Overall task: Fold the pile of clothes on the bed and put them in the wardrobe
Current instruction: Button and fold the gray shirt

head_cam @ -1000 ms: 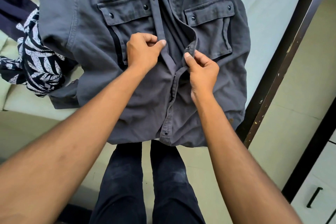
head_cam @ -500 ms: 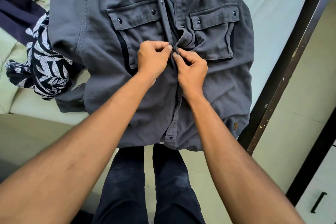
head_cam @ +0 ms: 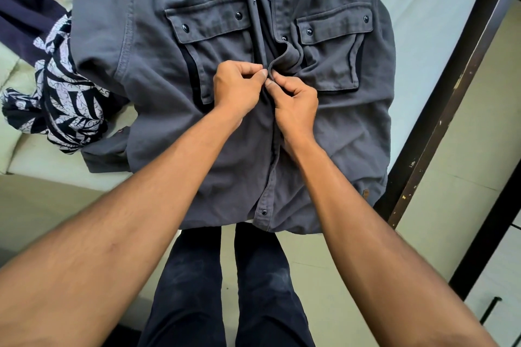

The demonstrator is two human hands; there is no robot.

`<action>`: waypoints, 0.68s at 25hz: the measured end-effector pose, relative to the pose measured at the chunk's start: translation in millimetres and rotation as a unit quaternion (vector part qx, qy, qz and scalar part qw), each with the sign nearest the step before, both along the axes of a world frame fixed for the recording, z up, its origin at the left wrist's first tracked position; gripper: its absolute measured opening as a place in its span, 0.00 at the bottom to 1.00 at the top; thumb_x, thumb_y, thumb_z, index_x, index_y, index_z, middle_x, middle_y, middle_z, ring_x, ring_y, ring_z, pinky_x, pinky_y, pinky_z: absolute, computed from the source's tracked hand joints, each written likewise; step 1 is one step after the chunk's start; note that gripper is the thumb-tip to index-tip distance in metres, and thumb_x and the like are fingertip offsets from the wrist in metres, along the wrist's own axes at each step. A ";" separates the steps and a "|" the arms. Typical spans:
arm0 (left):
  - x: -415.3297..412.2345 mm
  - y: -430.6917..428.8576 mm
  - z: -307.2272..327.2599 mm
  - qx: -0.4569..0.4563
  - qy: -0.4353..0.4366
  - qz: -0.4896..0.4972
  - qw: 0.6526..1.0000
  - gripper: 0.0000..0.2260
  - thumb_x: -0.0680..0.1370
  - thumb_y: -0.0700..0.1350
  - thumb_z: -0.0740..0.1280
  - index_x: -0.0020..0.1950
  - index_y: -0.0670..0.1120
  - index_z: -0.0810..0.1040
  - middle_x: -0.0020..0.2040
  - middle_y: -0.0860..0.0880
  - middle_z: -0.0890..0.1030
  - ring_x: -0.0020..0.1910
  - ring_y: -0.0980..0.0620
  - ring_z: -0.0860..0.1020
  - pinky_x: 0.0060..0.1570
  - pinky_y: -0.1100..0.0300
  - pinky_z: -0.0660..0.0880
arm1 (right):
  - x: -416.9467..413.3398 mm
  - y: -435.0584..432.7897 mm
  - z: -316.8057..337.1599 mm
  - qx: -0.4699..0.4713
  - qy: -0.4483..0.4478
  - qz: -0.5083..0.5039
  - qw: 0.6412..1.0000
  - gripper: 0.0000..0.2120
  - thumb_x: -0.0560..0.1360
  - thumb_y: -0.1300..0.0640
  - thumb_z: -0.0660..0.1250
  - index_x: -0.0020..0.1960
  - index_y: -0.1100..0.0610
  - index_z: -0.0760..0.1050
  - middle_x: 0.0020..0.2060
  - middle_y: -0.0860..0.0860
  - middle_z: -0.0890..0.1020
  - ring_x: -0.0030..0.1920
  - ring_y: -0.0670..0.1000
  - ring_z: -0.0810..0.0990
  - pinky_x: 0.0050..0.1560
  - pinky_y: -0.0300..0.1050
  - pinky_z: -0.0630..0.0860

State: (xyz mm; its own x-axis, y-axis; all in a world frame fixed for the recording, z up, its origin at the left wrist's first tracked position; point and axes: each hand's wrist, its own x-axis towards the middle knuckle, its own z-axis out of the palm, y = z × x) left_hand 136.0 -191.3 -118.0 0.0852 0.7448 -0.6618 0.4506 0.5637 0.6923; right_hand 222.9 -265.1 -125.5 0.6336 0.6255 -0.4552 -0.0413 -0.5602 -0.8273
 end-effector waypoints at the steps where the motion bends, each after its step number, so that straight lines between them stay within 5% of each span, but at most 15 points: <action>1: 1.7 -0.8 1.5 -0.004 -0.005 0.001 1.000 0.07 0.77 0.43 0.72 0.54 0.45 0.86 0.49 0.53 0.86 0.50 0.58 0.83 0.56 0.62 0.79 | 1.9 -0.6 -0.3 -0.003 -0.010 0.017 1.000 0.08 0.75 0.62 0.74 0.54 0.58 0.86 0.45 0.43 0.85 0.51 0.43 0.85 0.57 0.40 0.79; 4: 5.5 -4.8 6.0 -0.039 -0.049 0.023 0.998 0.10 0.78 0.40 0.70 0.59 0.42 0.84 0.52 0.52 0.83 0.54 0.59 0.80 0.55 0.71 0.75 | 4.3 0.3 -0.5 -0.017 -0.044 0.057 0.997 0.05 0.76 0.59 0.73 0.47 0.58 0.88 0.38 0.44 0.84 0.43 0.42 0.82 0.47 0.41 0.76; 7: 6.1 -5.8 4.1 -0.068 -0.078 0.049 0.993 0.10 0.78 0.38 0.71 0.59 0.39 0.83 0.47 0.53 0.83 0.46 0.63 0.81 0.47 0.74 0.75 | 4.6 3.4 -3.7 -0.035 -0.079 0.087 0.992 0.07 0.77 0.58 0.71 0.43 0.56 0.88 0.37 0.46 0.83 0.39 0.43 0.80 0.42 0.42 0.74; 11: 4.6 -2.2 -0.5 -0.060 -0.073 0.032 0.995 0.06 0.78 0.40 0.71 0.54 0.43 0.86 0.44 0.52 0.85 0.46 0.60 0.83 0.50 0.68 0.78 | 7.2 9.0 -6.5 -0.078 -0.111 0.139 0.981 0.11 0.78 0.57 0.70 0.39 0.58 0.86 0.35 0.46 0.79 0.35 0.42 0.76 0.35 0.41 0.68; 15: 0.6 4.0 4.4 -0.048 -0.037 0.027 0.998 0.06 0.76 0.50 0.71 0.41 0.51 0.85 0.37 0.53 0.85 0.42 0.56 0.83 0.53 0.52 0.81 | 16.7 9.1 13.3 -0.097 -0.045 0.173 0.979 0.11 0.75 0.50 0.73 0.54 0.52 0.87 0.45 0.43 0.86 0.47 0.38 0.82 0.51 0.40 0.78; 17: -1.4 14.6 11.0 0.017 0.010 0.045 0.999 0.07 0.72 0.54 0.71 0.40 0.51 0.83 0.34 0.53 0.84 0.39 0.54 0.84 0.49 0.50 0.82 | 24.8 14.0 31.0 -0.076 -0.075 0.128 0.986 0.09 0.74 0.49 0.73 0.50 0.51 0.88 0.44 0.43 0.88 0.48 0.40 0.85 0.54 0.48 0.81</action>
State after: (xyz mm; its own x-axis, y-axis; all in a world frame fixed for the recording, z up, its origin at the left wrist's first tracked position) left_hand 134.5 -176.7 -106.9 0.0035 0.7710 -0.6368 0.4131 0.5788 0.7031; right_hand 247.7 -251.1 -94.5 0.5307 0.7064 -0.4683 0.2348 -0.6535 -0.7196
